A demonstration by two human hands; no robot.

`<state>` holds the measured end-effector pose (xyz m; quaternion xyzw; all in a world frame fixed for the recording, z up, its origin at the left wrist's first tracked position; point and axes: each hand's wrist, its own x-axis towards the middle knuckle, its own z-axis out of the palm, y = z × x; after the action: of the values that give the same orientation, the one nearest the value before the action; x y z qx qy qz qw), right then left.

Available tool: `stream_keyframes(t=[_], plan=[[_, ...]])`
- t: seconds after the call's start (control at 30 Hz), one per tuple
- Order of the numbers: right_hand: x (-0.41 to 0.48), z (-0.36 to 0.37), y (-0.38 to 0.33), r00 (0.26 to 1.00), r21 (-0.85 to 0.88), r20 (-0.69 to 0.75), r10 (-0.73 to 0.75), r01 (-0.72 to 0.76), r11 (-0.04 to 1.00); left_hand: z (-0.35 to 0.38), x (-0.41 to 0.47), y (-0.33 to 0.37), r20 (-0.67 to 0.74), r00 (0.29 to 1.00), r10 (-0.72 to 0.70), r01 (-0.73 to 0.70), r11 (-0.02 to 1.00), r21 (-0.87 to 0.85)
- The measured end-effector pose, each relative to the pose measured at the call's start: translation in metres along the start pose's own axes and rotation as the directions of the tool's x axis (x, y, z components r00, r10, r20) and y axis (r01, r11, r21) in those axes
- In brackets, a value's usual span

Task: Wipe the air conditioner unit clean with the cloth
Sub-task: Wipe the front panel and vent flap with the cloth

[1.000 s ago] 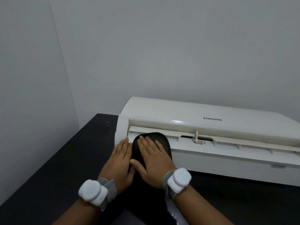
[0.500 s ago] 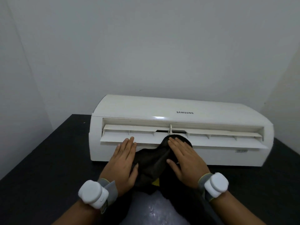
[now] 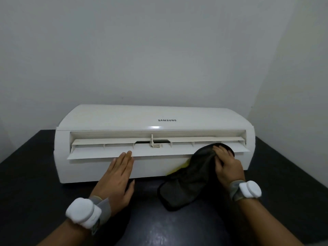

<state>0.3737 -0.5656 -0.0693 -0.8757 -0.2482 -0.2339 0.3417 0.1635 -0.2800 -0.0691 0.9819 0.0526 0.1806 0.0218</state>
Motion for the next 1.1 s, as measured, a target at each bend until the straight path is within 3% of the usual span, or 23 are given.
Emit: stream_keyframes(t=[0.1,0.2,0.3,0.5,0.73,0.83,0.9,1.1], plan=[[0.007,-0.009,0.003,0.983,0.089,-0.111,0.149,-0.139,0.986,0.001,0.001,0.001,-0.024,1.0,-0.008,0.007,1.0,-0.029],[0.023,-0.014,0.002,0.92,0.145,-0.251,0.301,-0.271,0.952,0.002,0.004,0.005,-0.02,1.0,-0.009,0.009,1.0,-0.023],[0.042,-0.016,-0.007,0.875,0.183,-0.334,0.35,-0.304,0.935,0.003,0.005,0.004,-0.013,1.0,-0.022,0.022,1.0,-0.009],[0.059,0.012,-0.038,0.916,0.013,-0.23,0.328,-0.334,0.942,0.002,0.003,0.004,-0.012,1.0,-0.028,0.028,1.0,0.0],[0.045,0.033,-0.093,1.0,0.022,0.004,-0.029,0.029,0.999,0.001,0.006,0.012,-0.06,0.998,-0.014,0.015,1.0,0.013],[0.032,0.05,-0.115,0.946,-0.083,0.12,-0.302,0.312,0.946,-0.006,0.004,0.015,-0.03,0.999,-0.033,0.034,0.999,0.034],[0.019,0.061,-0.115,0.902,-0.191,0.145,-0.407,0.43,0.883,-0.006,0.003,0.015,-0.016,0.999,-0.035,0.036,0.998,0.053],[0.027,0.034,-0.063,0.897,-0.241,0.276,-0.346,0.414,0.878,-0.003,0.001,0.011,-0.041,0.999,-0.021,0.024,0.997,0.069]])
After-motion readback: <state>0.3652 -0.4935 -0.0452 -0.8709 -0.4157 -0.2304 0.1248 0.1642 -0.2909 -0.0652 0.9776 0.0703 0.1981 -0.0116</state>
